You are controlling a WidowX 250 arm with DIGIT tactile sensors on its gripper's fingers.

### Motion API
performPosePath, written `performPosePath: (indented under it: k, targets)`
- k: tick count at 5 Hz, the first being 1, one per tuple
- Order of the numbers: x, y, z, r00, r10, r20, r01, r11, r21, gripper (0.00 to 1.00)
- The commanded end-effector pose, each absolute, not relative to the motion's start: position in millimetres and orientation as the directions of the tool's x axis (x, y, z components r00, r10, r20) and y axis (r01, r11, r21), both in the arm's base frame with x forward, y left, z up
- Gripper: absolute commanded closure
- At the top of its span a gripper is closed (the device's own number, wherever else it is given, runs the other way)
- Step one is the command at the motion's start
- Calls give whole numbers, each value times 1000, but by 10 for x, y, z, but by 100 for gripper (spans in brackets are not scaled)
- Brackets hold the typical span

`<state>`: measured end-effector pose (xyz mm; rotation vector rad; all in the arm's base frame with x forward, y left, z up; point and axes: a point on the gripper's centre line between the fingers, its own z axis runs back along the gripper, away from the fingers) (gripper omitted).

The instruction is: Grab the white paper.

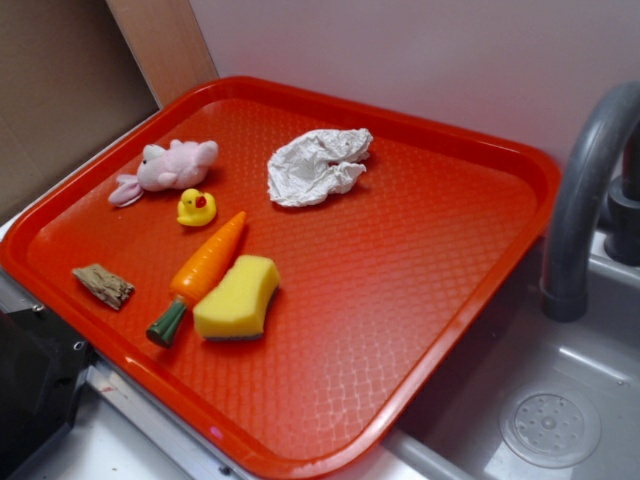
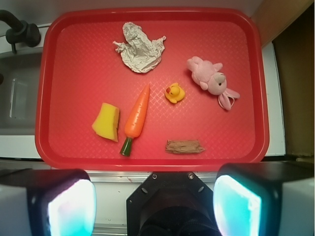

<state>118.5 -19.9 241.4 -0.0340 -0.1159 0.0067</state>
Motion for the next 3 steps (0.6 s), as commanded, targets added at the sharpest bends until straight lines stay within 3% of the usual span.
performPosePath:
  k: [1,2,3]
  targets:
    - [2002,-270,2330,948,-187,258,167,981,100,0]
    - [2301,-355,2179,918,-274,288,230,957,176,0]
    - [2711,-503,1823,868,-410,281,341,902,264,0]
